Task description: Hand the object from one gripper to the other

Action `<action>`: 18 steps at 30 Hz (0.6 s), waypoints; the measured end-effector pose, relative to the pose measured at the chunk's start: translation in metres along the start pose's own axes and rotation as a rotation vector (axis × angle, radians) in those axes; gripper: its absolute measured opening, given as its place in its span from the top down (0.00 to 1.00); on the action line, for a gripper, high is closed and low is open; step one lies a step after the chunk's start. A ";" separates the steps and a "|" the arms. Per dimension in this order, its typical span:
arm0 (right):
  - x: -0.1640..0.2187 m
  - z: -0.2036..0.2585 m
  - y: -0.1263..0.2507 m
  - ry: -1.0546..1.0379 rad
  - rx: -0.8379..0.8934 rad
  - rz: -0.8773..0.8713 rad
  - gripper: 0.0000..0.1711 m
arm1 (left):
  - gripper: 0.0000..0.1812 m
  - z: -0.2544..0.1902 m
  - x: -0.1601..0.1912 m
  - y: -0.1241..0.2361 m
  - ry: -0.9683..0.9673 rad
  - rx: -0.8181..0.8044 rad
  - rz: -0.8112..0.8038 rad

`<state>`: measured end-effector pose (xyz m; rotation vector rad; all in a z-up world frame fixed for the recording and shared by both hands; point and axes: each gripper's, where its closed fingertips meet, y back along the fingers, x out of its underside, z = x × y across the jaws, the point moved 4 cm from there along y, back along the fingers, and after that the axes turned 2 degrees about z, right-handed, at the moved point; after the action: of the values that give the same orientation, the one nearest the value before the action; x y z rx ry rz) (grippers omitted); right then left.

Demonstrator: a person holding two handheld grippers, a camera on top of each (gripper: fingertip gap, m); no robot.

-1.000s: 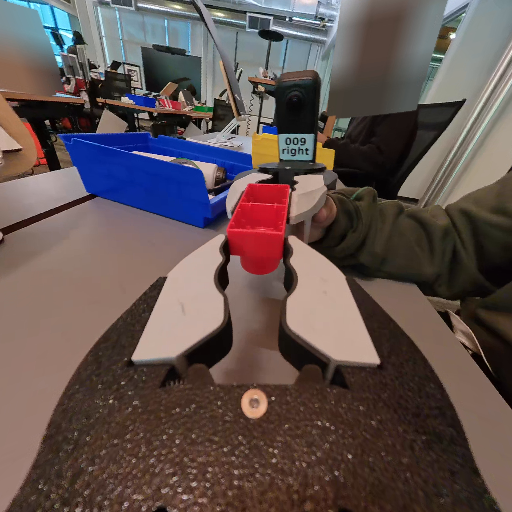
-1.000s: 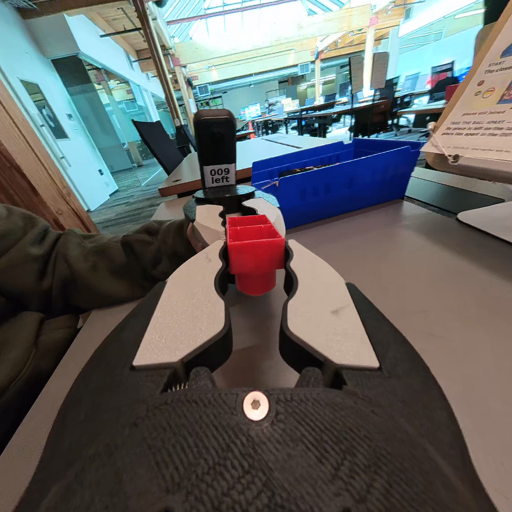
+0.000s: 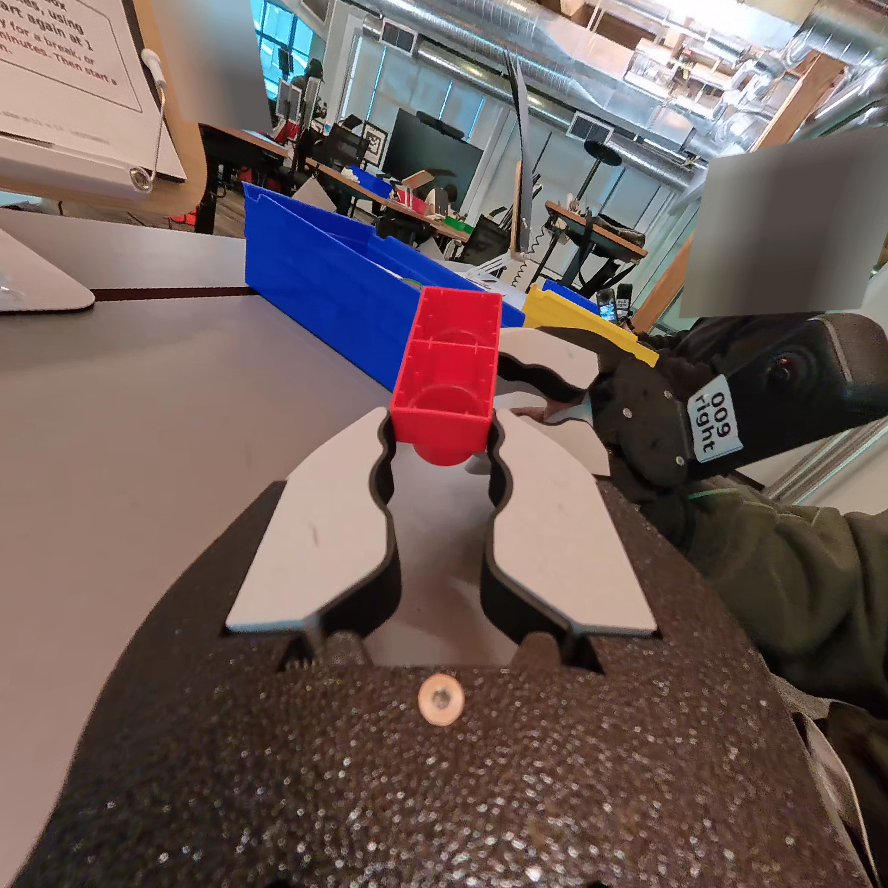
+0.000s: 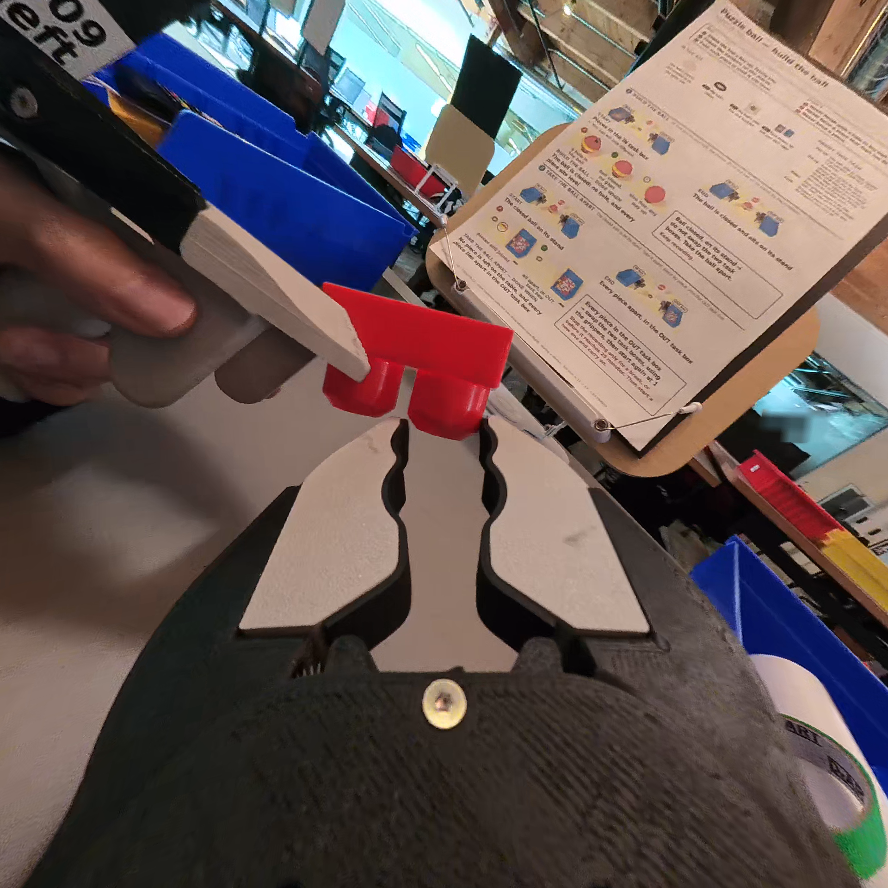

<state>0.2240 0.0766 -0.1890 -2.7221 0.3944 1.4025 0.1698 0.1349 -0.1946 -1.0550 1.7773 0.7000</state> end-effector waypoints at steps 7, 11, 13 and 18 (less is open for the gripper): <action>0.002 0.000 -0.001 0.067 0.002 0.029 0.83 | 0.80 0.000 0.004 -0.002 0.010 0.006 0.026; 0.000 -0.001 0.000 -0.031 -0.101 0.023 0.83 | 0.80 -0.006 0.002 0.001 -0.020 0.069 0.028; 0.000 0.000 0.001 -0.153 -0.181 -0.002 0.83 | 0.77 -0.013 -0.002 0.004 -0.086 0.109 0.013; -0.009 0.011 0.014 -0.426 -0.592 -0.144 0.83 | 0.56 -0.032 -0.011 0.022 -0.293 0.222 -0.002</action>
<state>0.2070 0.0669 -0.1874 -2.6297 -0.2824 2.2699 0.1395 0.1233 -0.1709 -0.7628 1.5585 0.6057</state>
